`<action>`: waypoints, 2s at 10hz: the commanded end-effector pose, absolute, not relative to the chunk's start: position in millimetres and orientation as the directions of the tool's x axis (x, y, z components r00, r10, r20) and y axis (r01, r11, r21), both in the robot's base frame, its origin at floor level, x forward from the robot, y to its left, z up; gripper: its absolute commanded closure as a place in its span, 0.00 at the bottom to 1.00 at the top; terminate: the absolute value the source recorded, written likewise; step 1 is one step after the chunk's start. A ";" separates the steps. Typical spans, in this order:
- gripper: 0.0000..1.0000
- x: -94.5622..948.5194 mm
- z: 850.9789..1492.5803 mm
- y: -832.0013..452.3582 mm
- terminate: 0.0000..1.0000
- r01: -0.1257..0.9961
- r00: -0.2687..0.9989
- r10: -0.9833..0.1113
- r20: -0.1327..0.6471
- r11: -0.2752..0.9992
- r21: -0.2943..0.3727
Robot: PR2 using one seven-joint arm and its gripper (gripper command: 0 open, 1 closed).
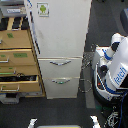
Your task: Opening the fridge
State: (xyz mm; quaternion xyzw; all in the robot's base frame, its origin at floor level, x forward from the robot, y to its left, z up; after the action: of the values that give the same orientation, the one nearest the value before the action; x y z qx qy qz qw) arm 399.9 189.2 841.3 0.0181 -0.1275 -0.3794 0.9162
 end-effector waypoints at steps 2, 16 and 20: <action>0.00 406.0 845.9 169.0 0.00 0.733 0.655 -0.719 0.232 0.679 0.035; 0.00 573.5 1000.9 92.5 0.00 0.793 0.500 -0.807 0.315 0.573 0.208; 0.00 646.7 1054.6 82.9 0.00 0.750 0.562 -0.765 0.315 0.631 0.195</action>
State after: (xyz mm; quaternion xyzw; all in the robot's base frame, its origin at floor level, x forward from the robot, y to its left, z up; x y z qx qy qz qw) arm 569.2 96.5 991.7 0.0106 -0.1882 -0.4581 0.8687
